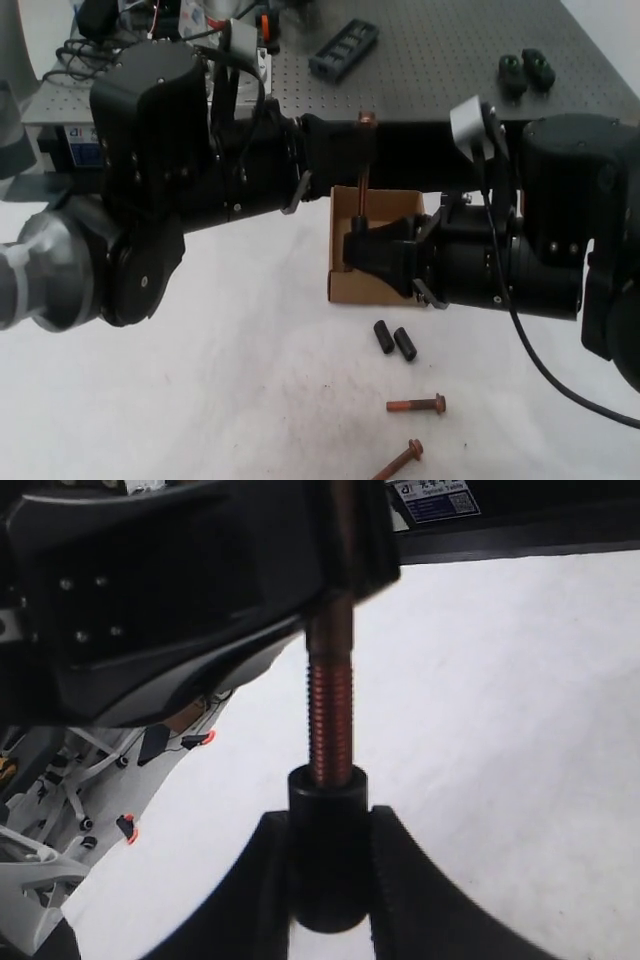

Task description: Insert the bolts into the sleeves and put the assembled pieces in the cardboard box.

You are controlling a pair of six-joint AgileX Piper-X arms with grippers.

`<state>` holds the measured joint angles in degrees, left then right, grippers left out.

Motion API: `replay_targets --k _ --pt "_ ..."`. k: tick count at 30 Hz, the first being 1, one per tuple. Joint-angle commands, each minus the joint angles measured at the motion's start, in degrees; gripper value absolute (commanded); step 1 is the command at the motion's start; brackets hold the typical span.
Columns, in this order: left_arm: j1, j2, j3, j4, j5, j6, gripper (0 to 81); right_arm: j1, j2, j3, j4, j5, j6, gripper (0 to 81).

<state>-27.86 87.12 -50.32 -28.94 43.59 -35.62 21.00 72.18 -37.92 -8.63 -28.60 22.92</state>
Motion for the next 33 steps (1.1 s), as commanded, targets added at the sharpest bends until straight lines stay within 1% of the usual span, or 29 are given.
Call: replay_targets --k 1,9,12,13,15,17,18,19,20,21,22,24,26,29,31,33 --pt "0.1 -0.6 -0.2 -1.2 0.8 -0.6 0.7 -0.8 0.1 -0.2 -2.8 3.3 0.3 1.3" --pt "0.1 -0.6 -0.2 -1.2 0.8 -0.6 0.7 -2.2 0.1 -0.2 -6.9 3.6 0.6 1.3" --pt "0.1 -0.6 -0.2 -1.2 2.2 -0.6 0.1 -2.3 0.1 -0.2 -8.7 3.6 0.2 1.3" --pt "0.1 -0.6 -0.2 -1.2 3.2 -0.6 2.0 -2.3 0.1 -0.2 -9.2 3.6 0.2 1.3" --pt "0.1 -0.6 -0.2 -1.2 4.6 -0.6 11.5 -2.5 0.1 -0.2 -9.8 4.0 -0.6 1.3" --pt "0.1 -0.6 -0.2 -1.1 4.6 -0.6 30.2 -3.0 0.1 -0.2 -9.7 6.0 -1.2 1.3" --pt "0.1 -0.6 -0.2 -0.8 4.3 -0.6 38.7 -3.7 0.1 -0.2 -9.4 7.3 -1.2 1.3" --pt "0.1 -0.6 -0.2 0.1 3.1 -0.9 48.9 -4.7 0.1 -0.2 -9.3 8.7 -1.7 1.3" --pt "0.1 -0.6 -0.2 1.5 2.2 -1.4 52.4 -5.6 0.3 -0.2 -9.3 9.7 -2.5 1.3" --pt "0.1 -0.6 -0.2 3.6 2.7 -1.1 52.9 -6.9 0.6 -0.4 -9.3 10.7 -3.4 1.3" --pt "0.1 -0.6 -0.2 6.1 3.4 -0.2 51.5 -8.4 1.3 -0.9 -9.3 11.3 -3.6 1.3" --pt "0.1 -0.6 -0.2 12.7 3.1 4.0 48.3 -11.3 3.6 -2.6 -7.9 11.3 -3.6 1.3" --pt "-0.2 -0.6 -0.3 18.7 2.8 9.1 47.2 -13.3 7.3 -5.9 -4.8 11.1 -5.3 1.3" --pt "-1.1 -0.2 -0.9 27.6 0.0 16.6 46.6 -14.4 14.3 -12.8 2.3 11.2 -10.0 1.3" --pt "-2.3 0.3 -2.2 35.3 -1.5 23.4 42.5 -14.3 20.0 -19.1 8.6 11.3 -12.6 1.3" --pt "-4.6 1.4 -4.1 42.6 -5.0 30.8 37.3 -13.8 25.5 -25.3 14.5 11.5 -14.8 1.3"
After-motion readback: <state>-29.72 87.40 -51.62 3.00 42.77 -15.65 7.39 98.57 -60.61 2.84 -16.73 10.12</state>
